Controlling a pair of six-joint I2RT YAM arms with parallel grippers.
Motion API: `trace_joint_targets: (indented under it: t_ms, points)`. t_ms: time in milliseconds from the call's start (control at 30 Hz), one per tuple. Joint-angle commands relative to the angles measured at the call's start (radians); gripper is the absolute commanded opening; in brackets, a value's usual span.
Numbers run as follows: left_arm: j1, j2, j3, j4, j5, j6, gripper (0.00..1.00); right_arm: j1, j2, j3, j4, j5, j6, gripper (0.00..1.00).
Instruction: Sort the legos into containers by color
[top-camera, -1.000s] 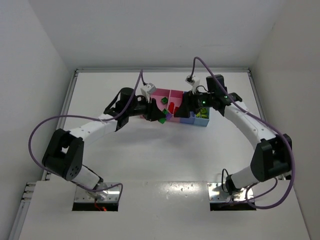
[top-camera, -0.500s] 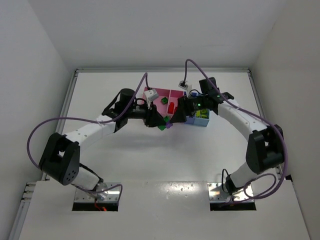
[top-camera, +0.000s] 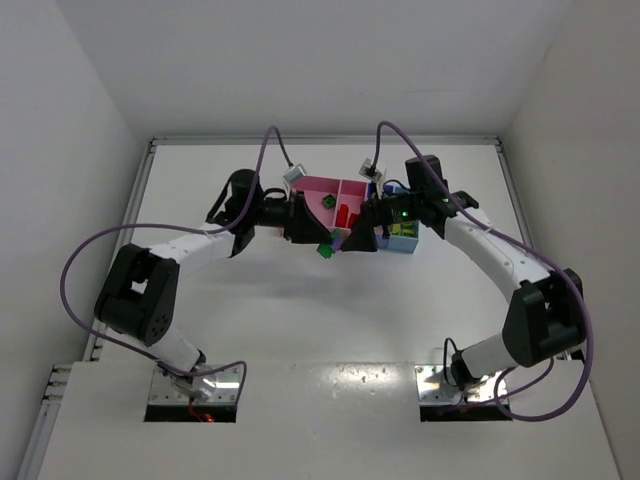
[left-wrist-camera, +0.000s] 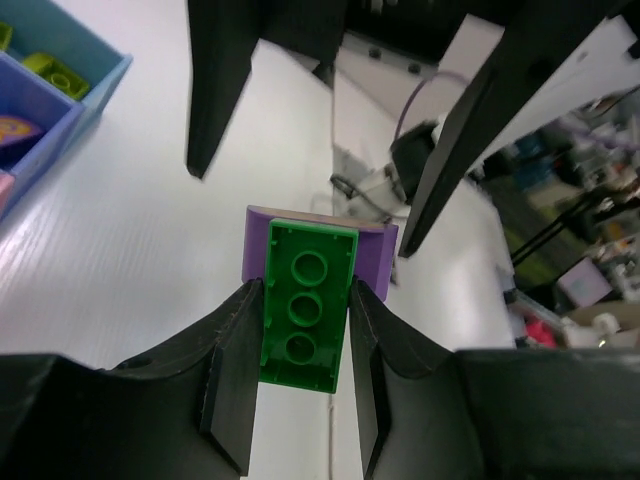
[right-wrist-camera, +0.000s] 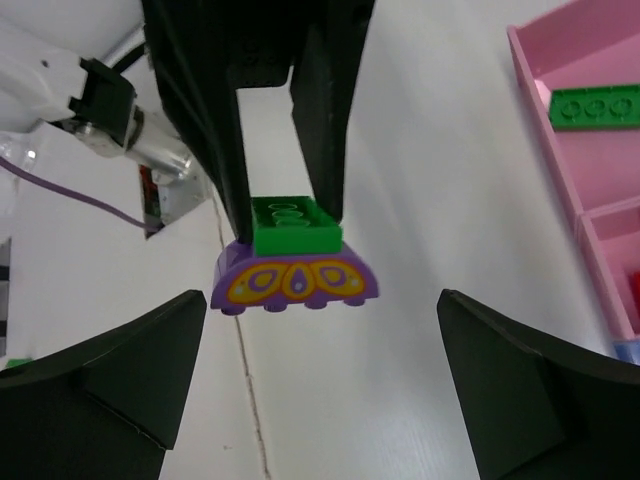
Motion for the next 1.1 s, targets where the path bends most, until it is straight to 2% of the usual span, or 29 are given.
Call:
trace_joint_targets:
  t_ms: [0,100,200,367,533,1067]
  points:
    - [0.055,0.006,-0.029,0.485,0.053,-0.352,0.00,0.020,-0.042,-0.035,0.096,-0.070,0.041,1.00]
    - [0.090,0.018,-0.088,0.780,0.001,-0.583,0.00,0.020,-0.042,-0.056,0.212,-0.118,0.177,1.00]
    - [0.100,0.030,-0.097,0.888,-0.033,-0.676,0.00,0.020,-0.030,-0.056,0.340,-0.152,0.331,1.00]
    - [0.100,0.030,-0.107,0.907,-0.033,-0.685,0.00,0.020,0.053,-0.024,0.510,-0.175,0.570,1.00]
    - [0.100,0.021,-0.117,0.907,-0.033,-0.676,0.00,0.020,0.076,-0.015,0.628,-0.185,0.707,1.00]
    - [0.109,0.030,-0.126,0.879,-0.043,-0.639,0.00,0.038,0.076,0.005,0.679,-0.204,0.758,1.00]
